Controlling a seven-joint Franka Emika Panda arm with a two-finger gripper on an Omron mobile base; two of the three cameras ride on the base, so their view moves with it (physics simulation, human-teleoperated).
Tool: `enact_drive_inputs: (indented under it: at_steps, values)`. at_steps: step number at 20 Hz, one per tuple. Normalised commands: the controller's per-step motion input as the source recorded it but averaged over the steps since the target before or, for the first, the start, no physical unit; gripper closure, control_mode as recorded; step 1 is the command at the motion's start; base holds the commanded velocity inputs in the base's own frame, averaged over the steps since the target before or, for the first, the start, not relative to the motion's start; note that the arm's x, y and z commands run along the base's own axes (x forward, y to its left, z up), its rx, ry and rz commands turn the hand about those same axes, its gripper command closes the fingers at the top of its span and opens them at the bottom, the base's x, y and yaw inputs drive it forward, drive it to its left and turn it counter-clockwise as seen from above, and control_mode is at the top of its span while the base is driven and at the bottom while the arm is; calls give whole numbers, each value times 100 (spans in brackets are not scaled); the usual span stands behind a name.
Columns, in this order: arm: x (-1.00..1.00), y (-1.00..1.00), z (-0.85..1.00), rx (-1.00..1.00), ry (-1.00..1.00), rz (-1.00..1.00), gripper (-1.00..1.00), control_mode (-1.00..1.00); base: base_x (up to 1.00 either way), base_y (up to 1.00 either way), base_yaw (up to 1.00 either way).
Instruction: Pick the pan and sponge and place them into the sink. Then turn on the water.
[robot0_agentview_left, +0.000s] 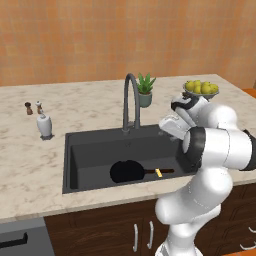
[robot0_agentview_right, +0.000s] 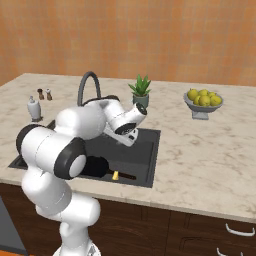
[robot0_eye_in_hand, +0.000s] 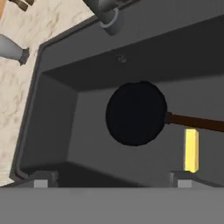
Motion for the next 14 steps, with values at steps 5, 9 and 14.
enact_drive_inputs:
  at_steps: [5,9,14]
  values:
    - [46,19,25,29,-27,0,-100,-100,0,0,0]
    - [55,29,12,17,-9,0,-100,-100,0,0,0]
    - [44,25,0,1,3,0,-100,-100,0,0,0]
